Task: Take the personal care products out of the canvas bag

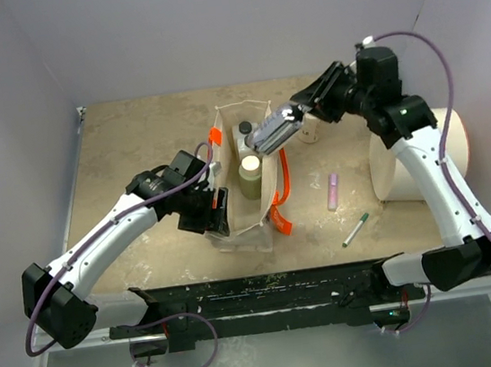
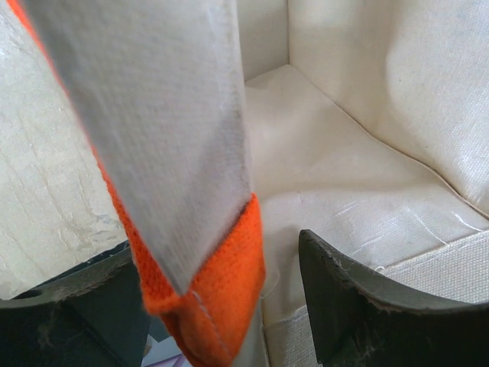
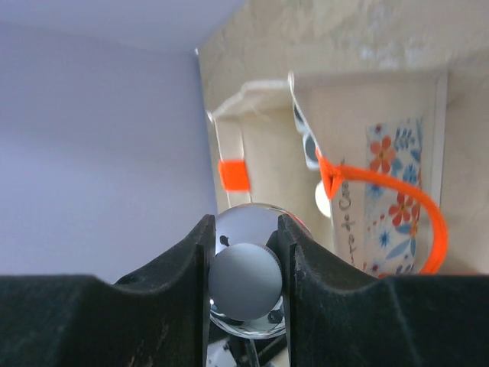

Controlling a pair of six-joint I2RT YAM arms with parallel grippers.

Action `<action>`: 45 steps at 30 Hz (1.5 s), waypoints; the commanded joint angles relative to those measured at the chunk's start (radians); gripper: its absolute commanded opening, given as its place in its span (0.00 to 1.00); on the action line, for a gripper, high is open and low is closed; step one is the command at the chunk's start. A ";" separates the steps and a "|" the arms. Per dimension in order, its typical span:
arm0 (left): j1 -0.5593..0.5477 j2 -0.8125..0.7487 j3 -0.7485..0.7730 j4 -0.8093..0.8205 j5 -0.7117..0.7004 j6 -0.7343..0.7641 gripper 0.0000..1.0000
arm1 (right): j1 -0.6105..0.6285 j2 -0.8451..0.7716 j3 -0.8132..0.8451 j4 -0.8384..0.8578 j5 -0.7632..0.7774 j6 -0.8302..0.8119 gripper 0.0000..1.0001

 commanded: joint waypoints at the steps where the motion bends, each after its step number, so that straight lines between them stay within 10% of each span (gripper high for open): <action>1: 0.000 -0.008 0.041 -0.050 -0.026 0.040 0.74 | -0.084 0.016 0.199 0.048 -0.043 -0.042 0.00; 10: 0.000 0.019 0.079 -0.073 -0.038 0.085 0.74 | -0.134 -0.038 0.131 0.119 0.200 -0.430 0.00; 20: -0.001 0.062 0.090 -0.055 -0.042 0.088 0.75 | -0.134 -0.094 -0.316 0.698 0.178 -0.871 0.00; 28: -0.001 0.091 0.106 -0.071 -0.061 0.074 0.75 | -0.134 -0.010 -0.531 1.126 0.137 -0.962 0.00; 45: -0.001 0.124 0.131 -0.096 -0.107 0.046 0.78 | -0.134 0.173 -0.615 1.251 0.113 -1.008 0.01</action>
